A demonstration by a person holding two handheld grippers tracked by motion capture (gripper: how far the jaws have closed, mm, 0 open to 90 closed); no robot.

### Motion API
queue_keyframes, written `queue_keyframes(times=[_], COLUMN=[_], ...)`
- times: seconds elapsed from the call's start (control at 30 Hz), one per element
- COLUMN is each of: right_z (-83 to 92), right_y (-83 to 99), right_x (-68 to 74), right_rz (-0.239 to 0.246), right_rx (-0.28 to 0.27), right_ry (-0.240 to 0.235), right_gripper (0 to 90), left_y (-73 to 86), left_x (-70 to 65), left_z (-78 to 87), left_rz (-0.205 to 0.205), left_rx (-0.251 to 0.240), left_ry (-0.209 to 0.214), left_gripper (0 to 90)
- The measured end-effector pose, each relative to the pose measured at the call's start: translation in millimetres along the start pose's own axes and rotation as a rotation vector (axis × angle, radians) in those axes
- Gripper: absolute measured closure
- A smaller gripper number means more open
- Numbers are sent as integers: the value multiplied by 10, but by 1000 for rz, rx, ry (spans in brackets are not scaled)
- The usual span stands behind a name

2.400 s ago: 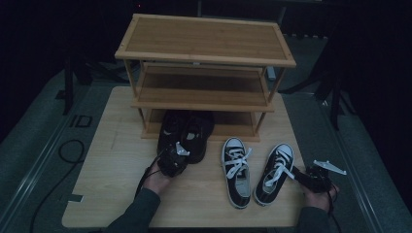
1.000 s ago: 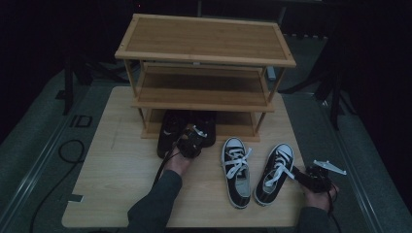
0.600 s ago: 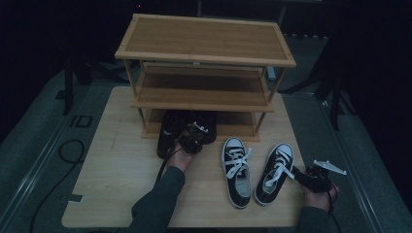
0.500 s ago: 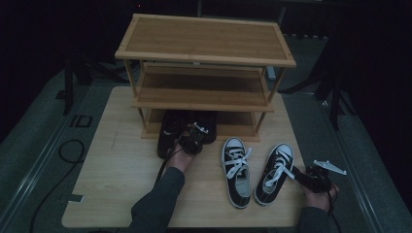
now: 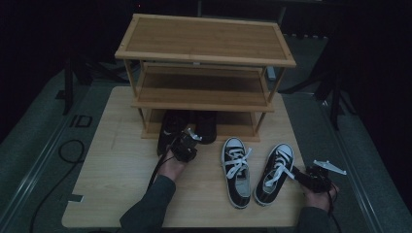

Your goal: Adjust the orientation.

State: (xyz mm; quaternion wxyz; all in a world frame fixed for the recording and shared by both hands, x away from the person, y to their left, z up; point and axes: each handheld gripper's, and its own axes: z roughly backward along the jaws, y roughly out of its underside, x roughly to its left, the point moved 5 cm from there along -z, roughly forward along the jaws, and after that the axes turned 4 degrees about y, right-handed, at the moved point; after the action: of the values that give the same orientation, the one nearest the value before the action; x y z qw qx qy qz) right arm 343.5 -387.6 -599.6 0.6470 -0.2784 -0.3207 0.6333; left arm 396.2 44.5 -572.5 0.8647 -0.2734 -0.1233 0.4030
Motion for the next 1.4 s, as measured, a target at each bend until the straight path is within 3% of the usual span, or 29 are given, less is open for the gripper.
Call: queue_keyframes(times=[0.2,0.33,0.53,0.63,0.83,1.07,1.27,1.4], right_z=[-1,-1,-1,-1,-1,-1,-1,0], right_y=[0,0,0,0,0,0,1,1], right_x=[0,0,0,0,0,0,0,1], right_rz=[1,2,2,2,2,2,3,2], right_rx=[-1,-1,-1,-1,-1,-1,-2,-1], right_ry=[1,1,1,1,1,2,3,3], right_gripper=[381,382,382,382,382,382,382,382], left_y=[183,322,402,420,482,705,884,925], left_x=[33,110,225,276,334,365,485,575], left_z=[96,120,160,172,225,398,490,515], left_rz=[24,46,75,72,90,85,136,178], left_rx=[6,21,19,20,19,33,42,29], left_ry=[-1,-24,-20,-51,-55,-73,-55,-67], left_gripper=[870,874,891,888,881,871,871,871])
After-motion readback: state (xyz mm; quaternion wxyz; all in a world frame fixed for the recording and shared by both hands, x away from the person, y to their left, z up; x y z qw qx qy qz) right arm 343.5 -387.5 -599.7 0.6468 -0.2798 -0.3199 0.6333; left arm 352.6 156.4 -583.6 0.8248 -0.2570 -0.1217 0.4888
